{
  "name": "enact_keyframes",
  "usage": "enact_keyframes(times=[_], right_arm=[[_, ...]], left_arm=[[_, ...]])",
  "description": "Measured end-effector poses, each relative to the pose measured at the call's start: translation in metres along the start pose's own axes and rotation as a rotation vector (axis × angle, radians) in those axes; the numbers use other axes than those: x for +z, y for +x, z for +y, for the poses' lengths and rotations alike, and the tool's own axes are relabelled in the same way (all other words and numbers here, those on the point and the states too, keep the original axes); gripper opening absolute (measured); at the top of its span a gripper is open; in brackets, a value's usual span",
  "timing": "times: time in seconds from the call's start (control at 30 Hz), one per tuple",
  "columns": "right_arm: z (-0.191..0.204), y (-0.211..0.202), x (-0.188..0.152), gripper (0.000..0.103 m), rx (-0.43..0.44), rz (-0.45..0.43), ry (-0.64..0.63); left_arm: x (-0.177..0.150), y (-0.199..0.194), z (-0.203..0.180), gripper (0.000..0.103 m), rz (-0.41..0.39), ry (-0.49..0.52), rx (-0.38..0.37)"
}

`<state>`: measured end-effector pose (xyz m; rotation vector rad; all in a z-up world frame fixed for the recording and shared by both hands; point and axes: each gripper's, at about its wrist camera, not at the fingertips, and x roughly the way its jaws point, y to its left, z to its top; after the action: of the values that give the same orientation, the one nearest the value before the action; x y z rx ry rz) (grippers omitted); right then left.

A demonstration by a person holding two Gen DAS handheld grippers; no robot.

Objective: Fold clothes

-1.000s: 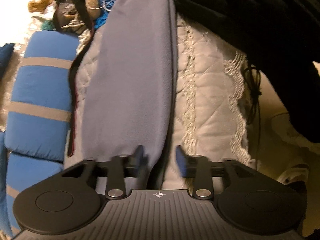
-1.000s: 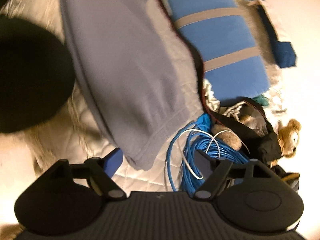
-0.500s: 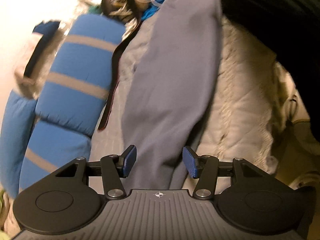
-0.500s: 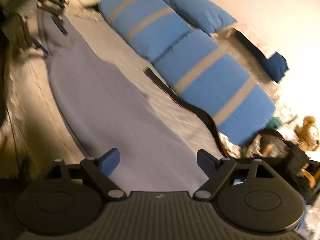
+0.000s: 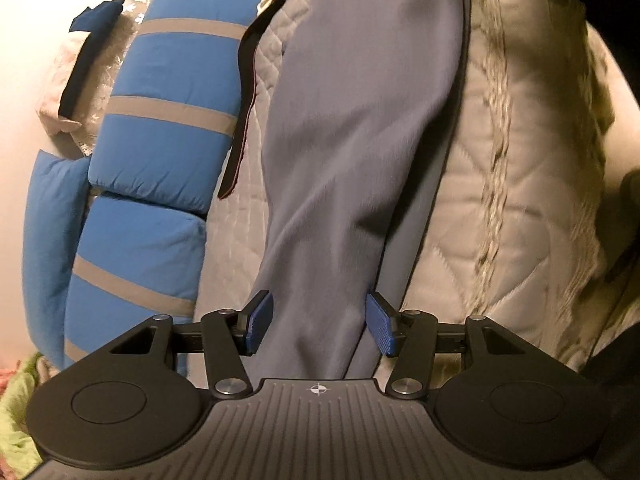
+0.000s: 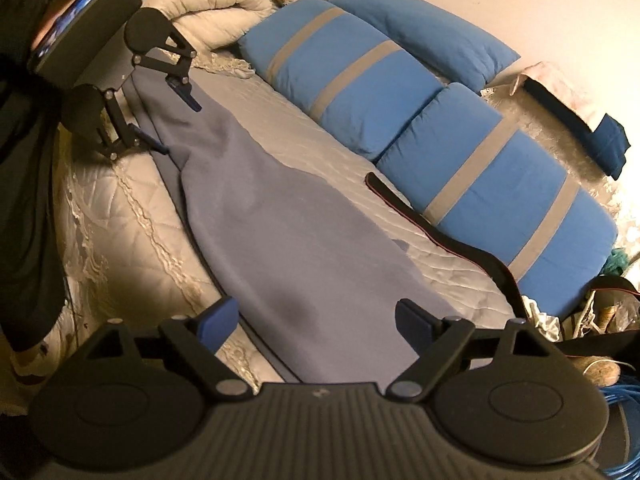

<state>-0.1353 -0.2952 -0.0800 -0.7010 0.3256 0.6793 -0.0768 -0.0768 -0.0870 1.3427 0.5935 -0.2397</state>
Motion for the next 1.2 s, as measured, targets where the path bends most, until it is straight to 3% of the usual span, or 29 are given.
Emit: enact_keyframes(times=[0.17, 0.23, 0.27, 0.3, 0.57, 0.83, 1.03, 1.13, 1.2], right_arm=[[0.007, 0.005, 0.003, 0.093, 0.008, -0.001, 0.007], [0.011, 0.005, 0.005, 0.093, 0.009, -0.004, 0.003], [0.013, 0.004, 0.006, 0.093, 0.011, -0.008, -0.004], [0.015, 0.004, 0.007, 0.093, 0.013, -0.011, -0.009], [0.024, 0.009, 0.010, 0.094, 0.031, -0.013, -0.012], [0.031, 0.007, 0.016, 0.095, 0.031, -0.013, -0.013], [0.028, 0.005, 0.015, 0.096, 0.024, 0.003, 0.011], [0.027, 0.005, 0.014, 0.096, 0.019, 0.004, 0.009], [0.026, 0.005, 0.015, 0.097, 0.021, 0.005, 0.014]], left_arm=[[-0.004, 0.004, -0.012, 0.049, 0.005, 0.065, 0.047], [-0.004, 0.003, -0.019, 0.025, -0.007, 0.113, 0.053], [-0.005, 0.001, -0.021, 0.003, -0.016, 0.134, 0.041], [-0.006, -0.001, -0.022, 0.003, -0.025, 0.153, 0.029], [-0.022, -0.025, -0.006, 0.002, 0.001, 0.206, -0.009], [-0.021, -0.001, -0.019, 0.002, 0.051, 0.239, -0.131], [-0.029, -0.004, 0.003, 0.006, 0.079, 0.180, -0.137], [-0.050, -0.007, 0.040, 0.023, 0.088, 0.050, -0.151], [-0.070, -0.009, 0.074, 0.040, 0.114, -0.070, -0.129]])
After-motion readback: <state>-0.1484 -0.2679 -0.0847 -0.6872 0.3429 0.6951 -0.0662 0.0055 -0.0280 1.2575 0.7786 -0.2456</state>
